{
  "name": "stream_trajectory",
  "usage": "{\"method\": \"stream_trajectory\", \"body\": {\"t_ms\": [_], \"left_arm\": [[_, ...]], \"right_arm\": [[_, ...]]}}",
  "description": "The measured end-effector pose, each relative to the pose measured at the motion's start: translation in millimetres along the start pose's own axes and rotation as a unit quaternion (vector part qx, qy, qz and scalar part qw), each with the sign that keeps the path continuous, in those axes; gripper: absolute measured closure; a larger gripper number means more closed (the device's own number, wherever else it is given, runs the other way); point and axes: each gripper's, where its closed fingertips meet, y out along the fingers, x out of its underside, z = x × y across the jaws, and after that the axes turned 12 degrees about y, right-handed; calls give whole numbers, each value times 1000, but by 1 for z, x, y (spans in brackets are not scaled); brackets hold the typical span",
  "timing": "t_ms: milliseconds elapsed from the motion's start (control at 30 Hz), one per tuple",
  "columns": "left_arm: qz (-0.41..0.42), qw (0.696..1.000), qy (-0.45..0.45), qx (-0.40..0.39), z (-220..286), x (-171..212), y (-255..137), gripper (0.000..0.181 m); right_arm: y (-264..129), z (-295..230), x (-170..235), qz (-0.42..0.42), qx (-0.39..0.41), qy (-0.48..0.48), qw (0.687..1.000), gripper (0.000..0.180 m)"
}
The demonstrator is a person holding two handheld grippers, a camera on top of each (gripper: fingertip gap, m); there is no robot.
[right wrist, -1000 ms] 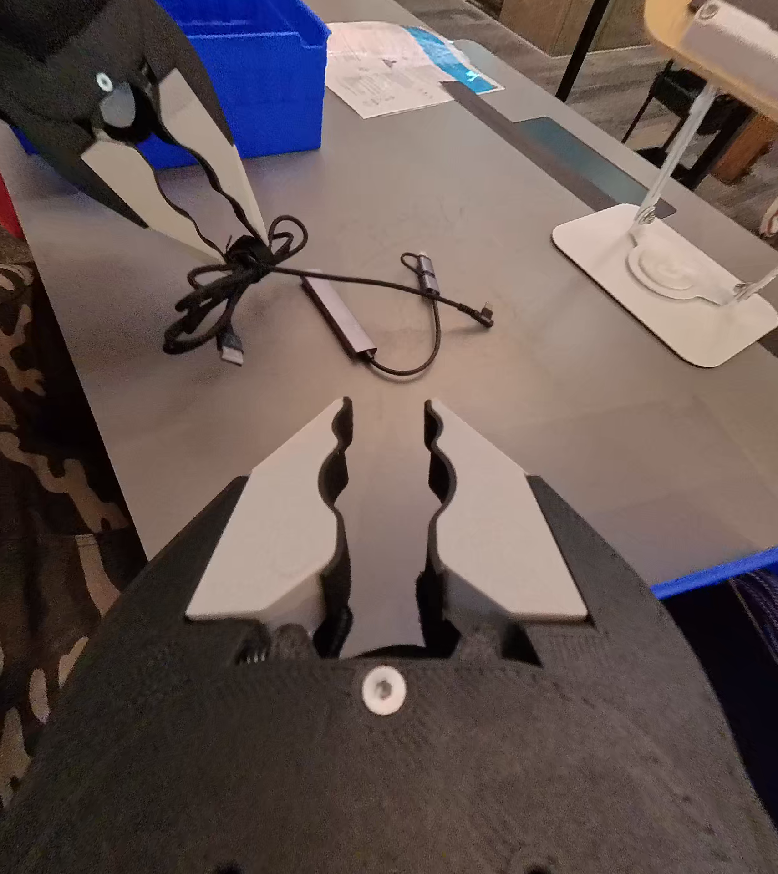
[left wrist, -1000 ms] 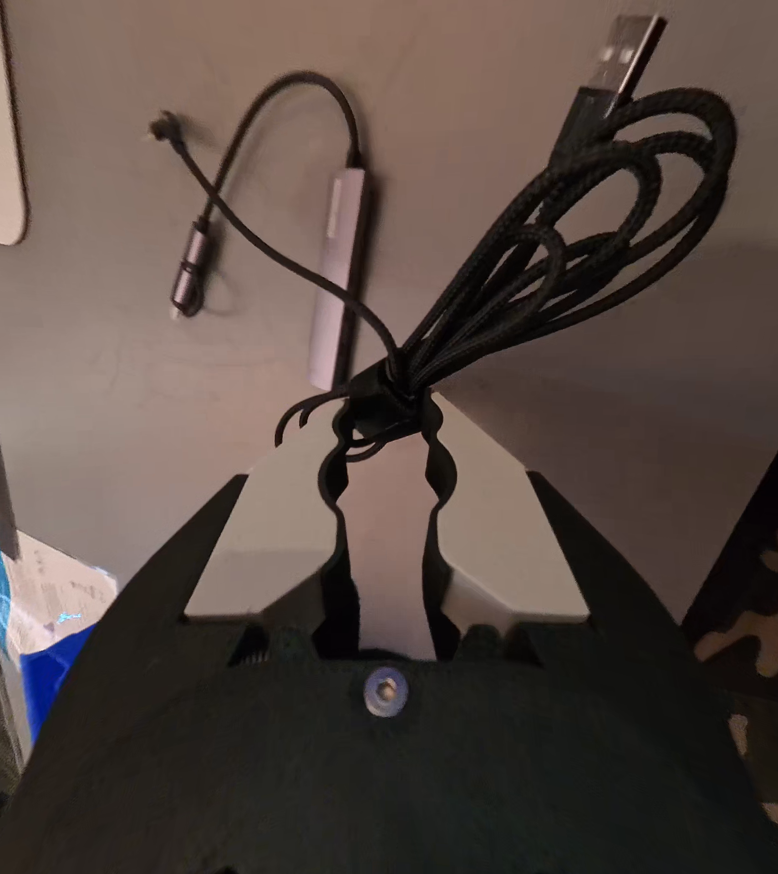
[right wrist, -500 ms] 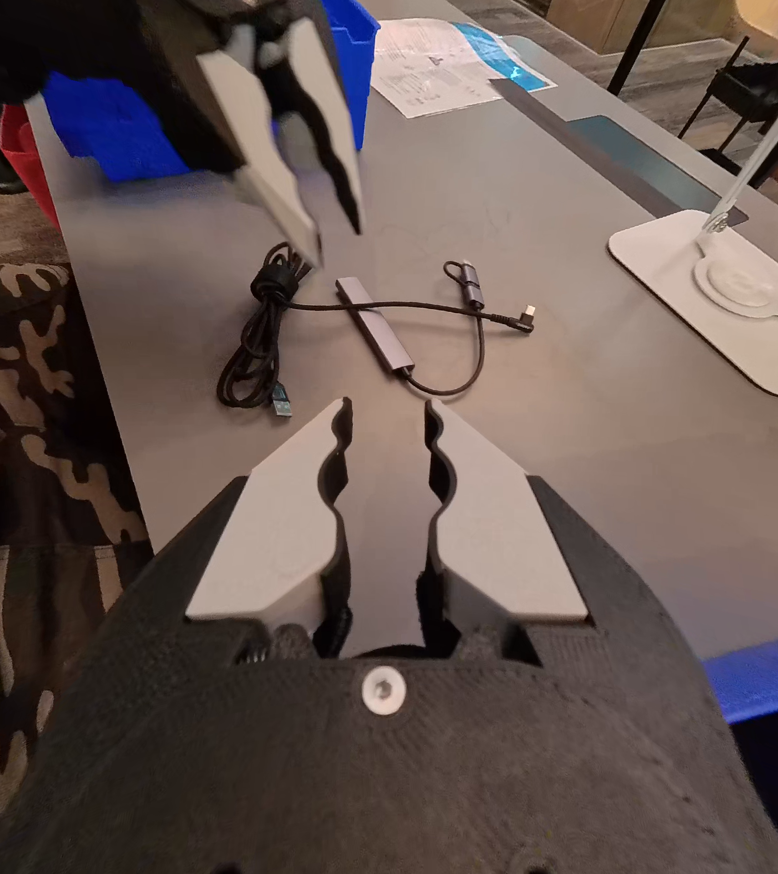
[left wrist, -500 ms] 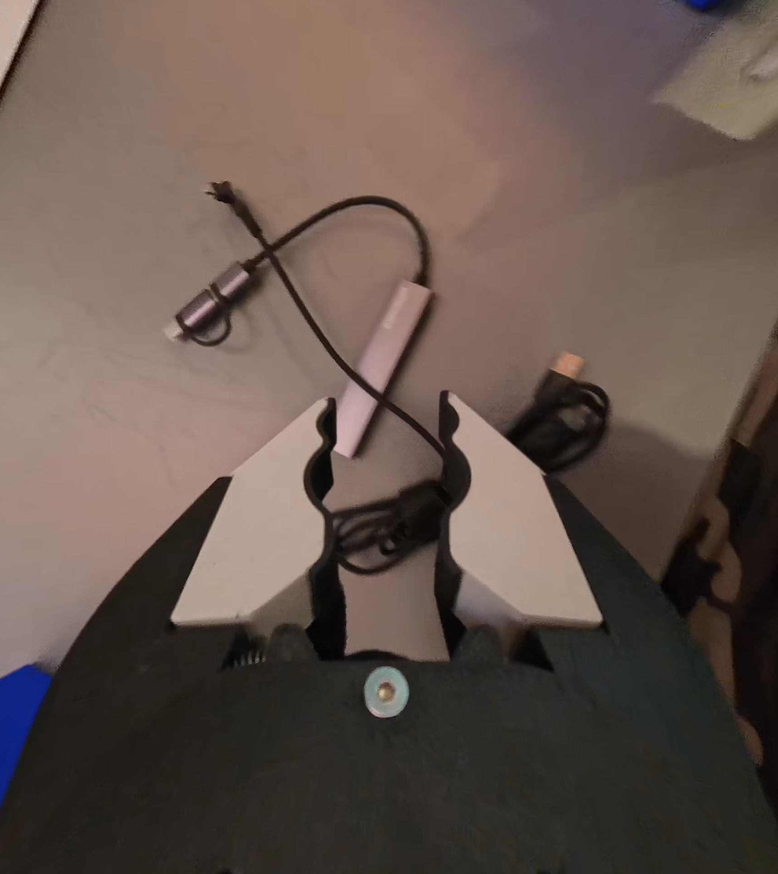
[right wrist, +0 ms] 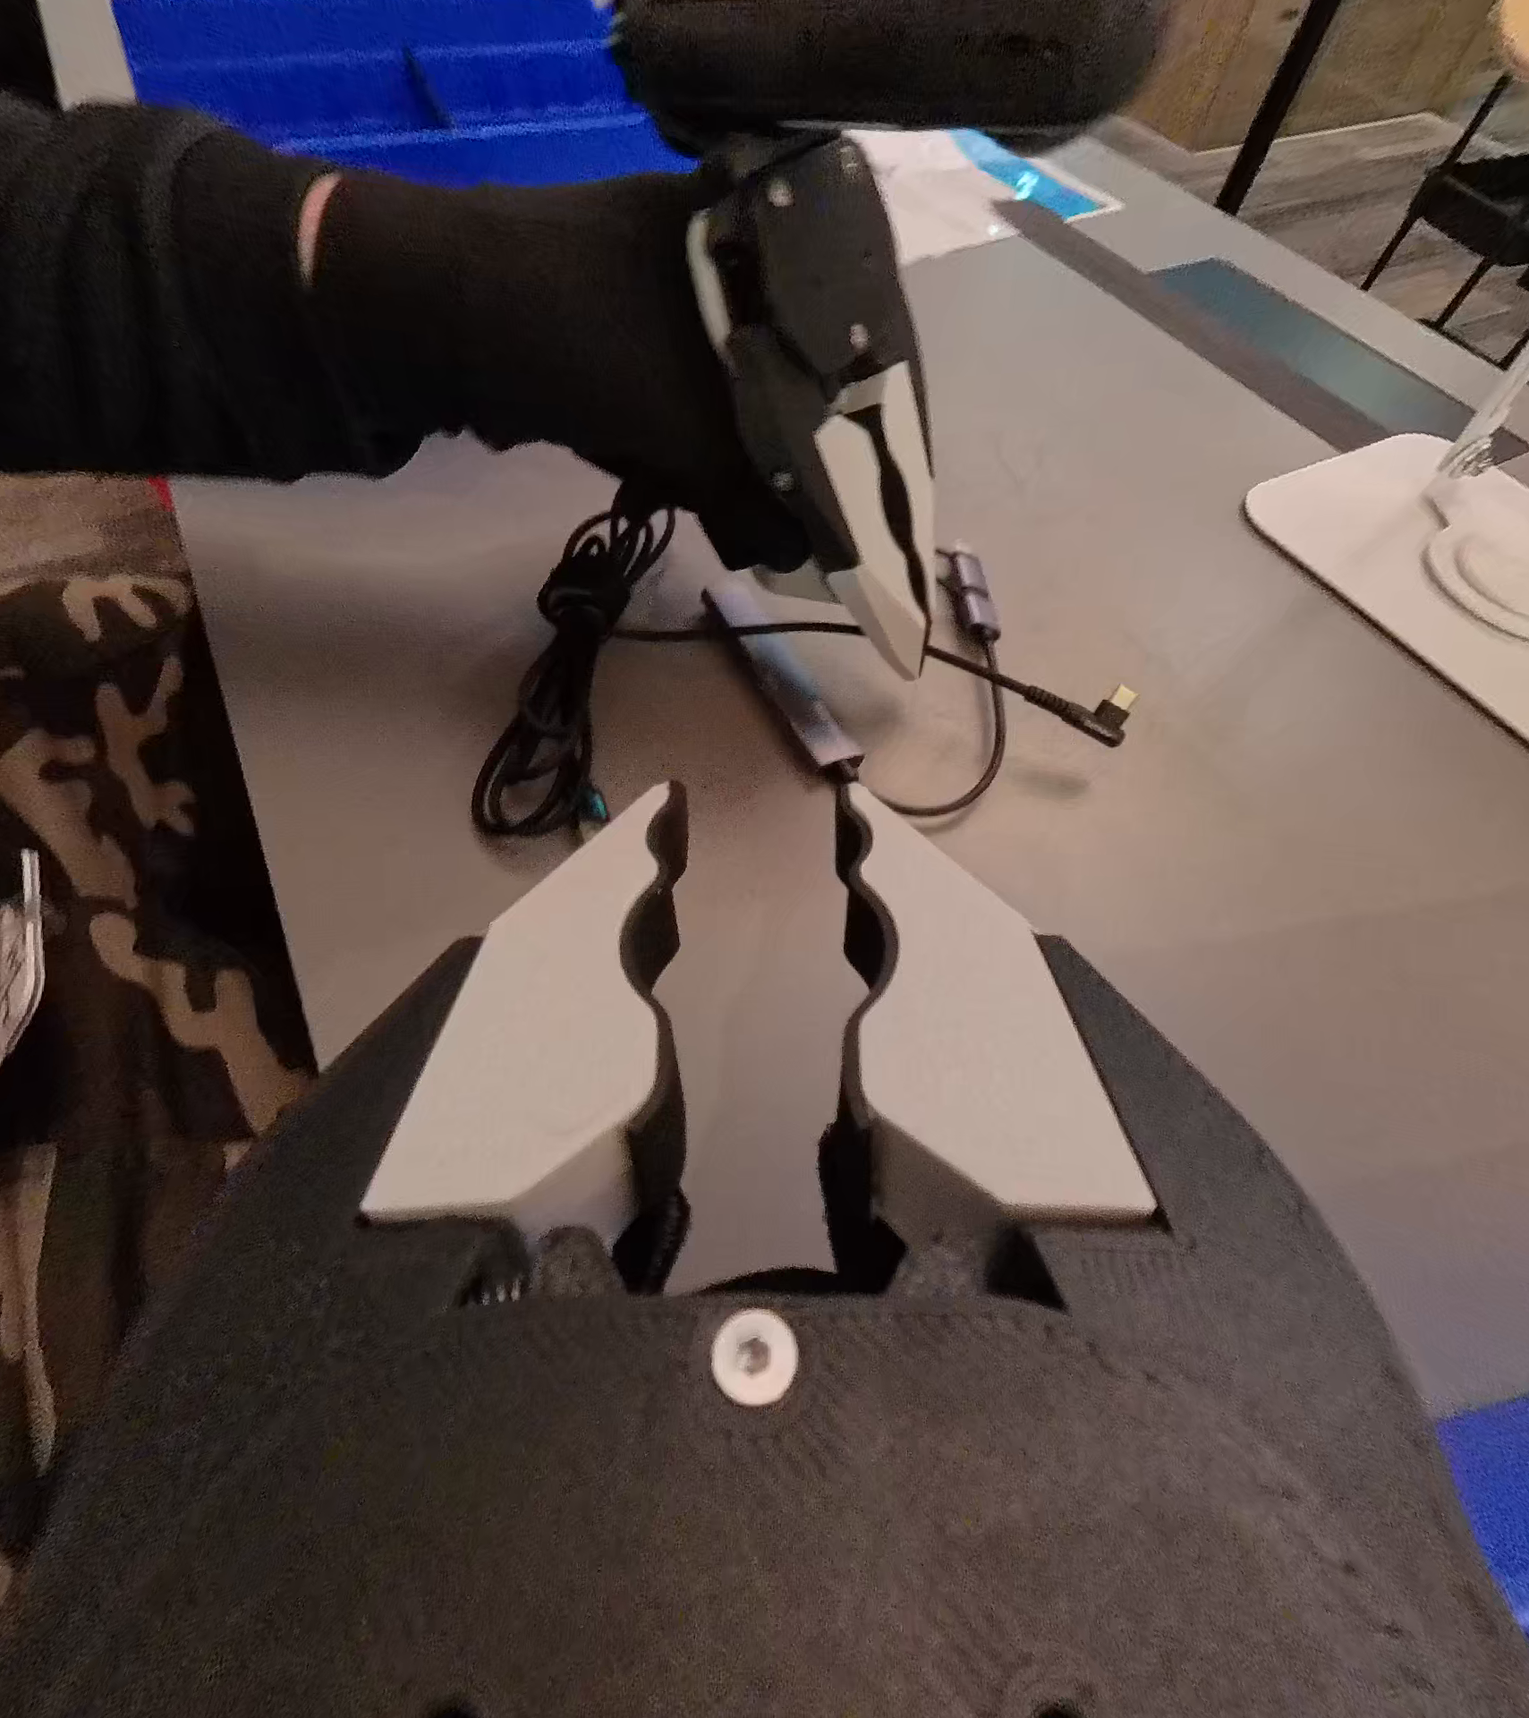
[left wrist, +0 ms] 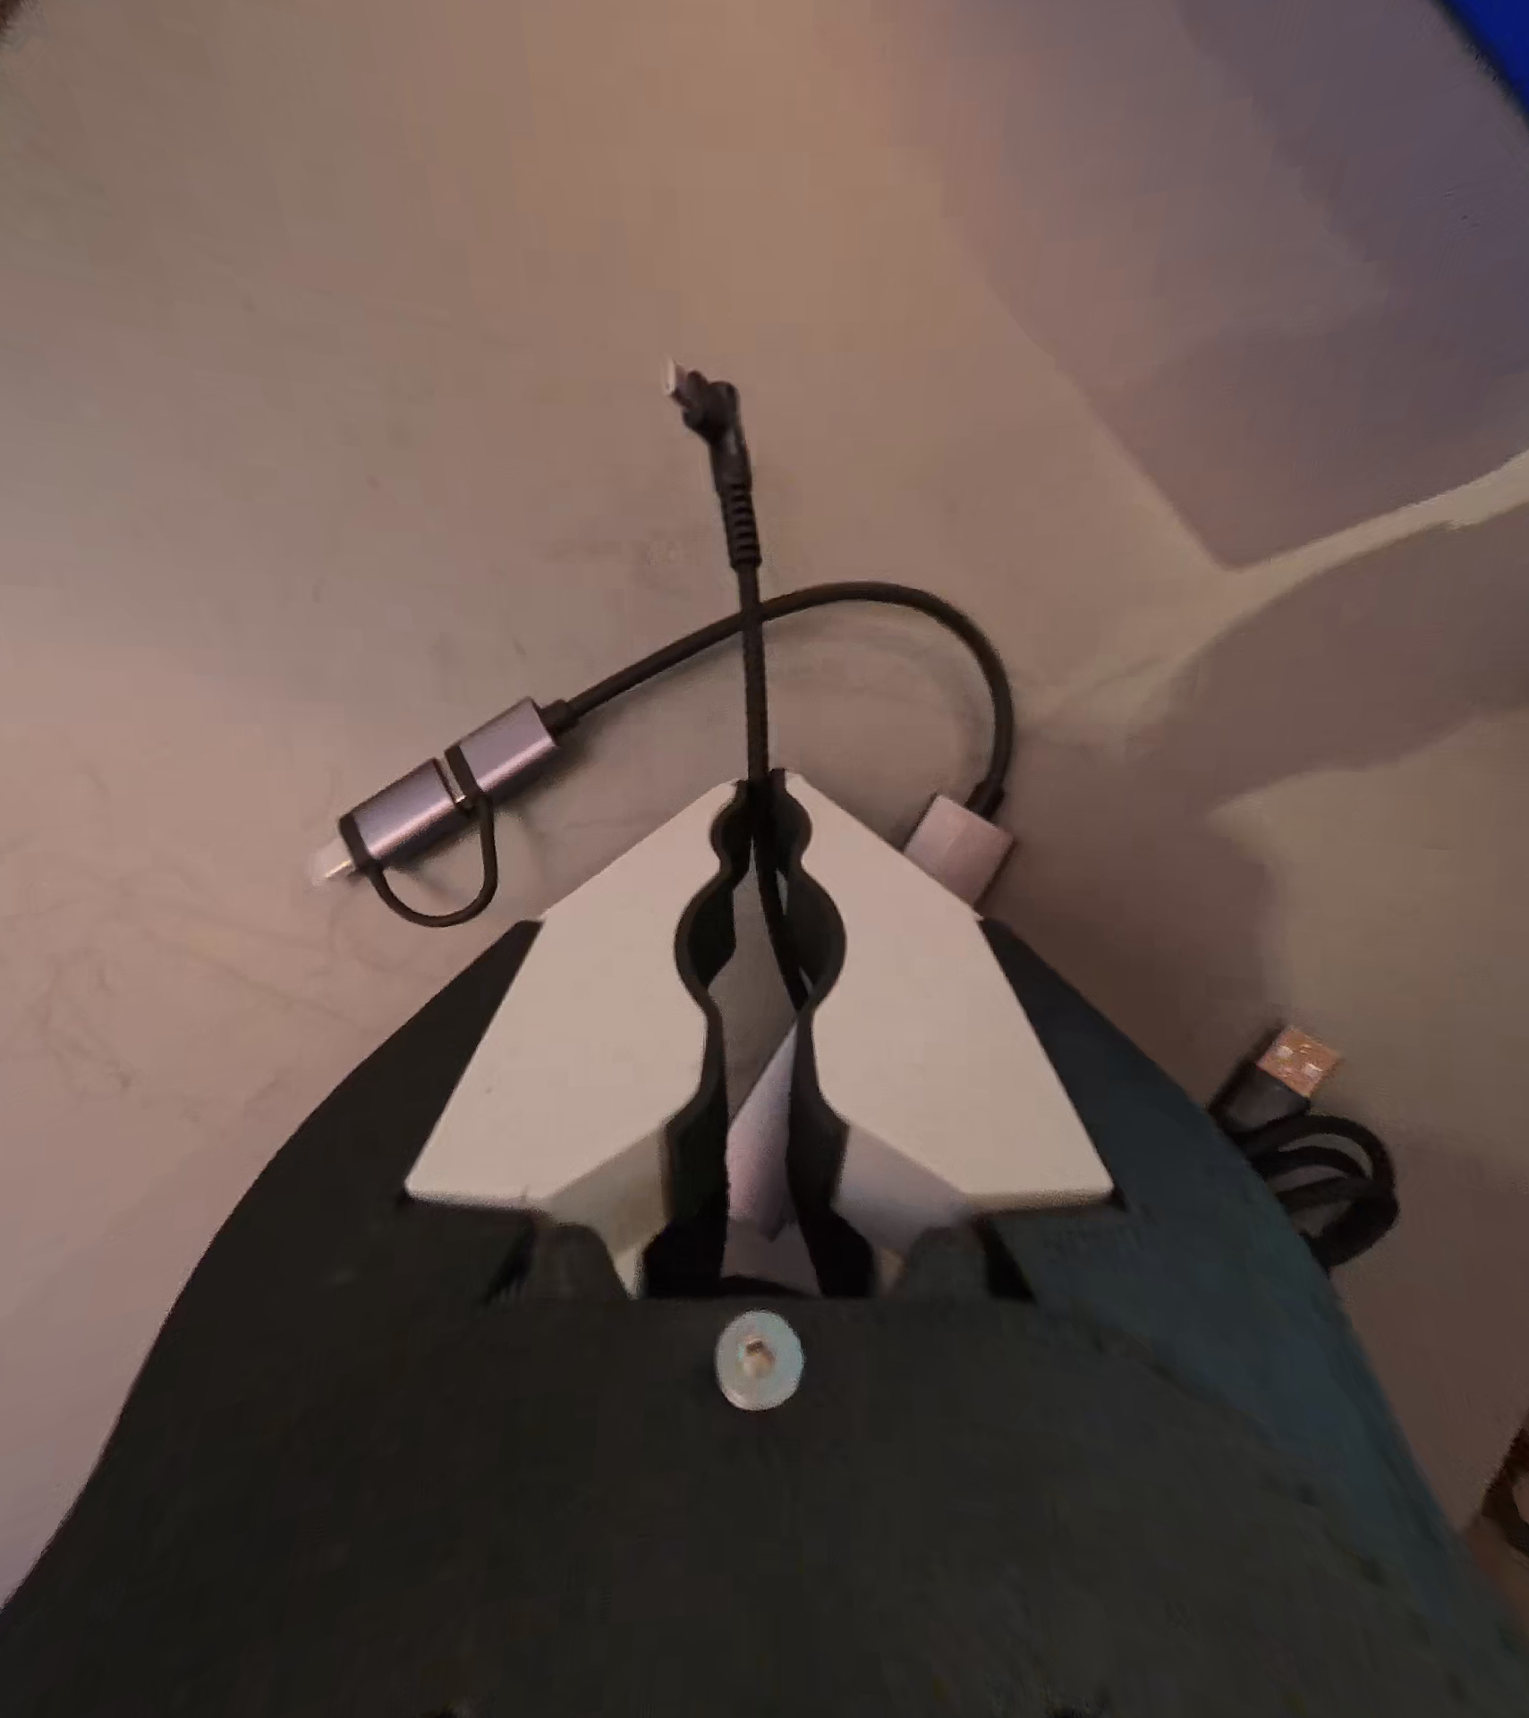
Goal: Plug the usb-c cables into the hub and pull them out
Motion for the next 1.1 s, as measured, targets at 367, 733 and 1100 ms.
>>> {"method": "stream_trajectory", "body": {"t_ms": [367, 733, 1100], "left_arm": [[305, 952, 7, 5, 25, -43, -108, 180], [376, 926, 22, -12, 40, -43, -123, 181], [385, 923, 29, -17, 44, -46, -116, 180]], "right_arm": [[21, 25, -84, 219, -137, 250, 933, 145], [42, 23, -132, 300, -308, 353, 831, 153], [38, 25, -139, 327, -339, 362, 805, 175]]}}
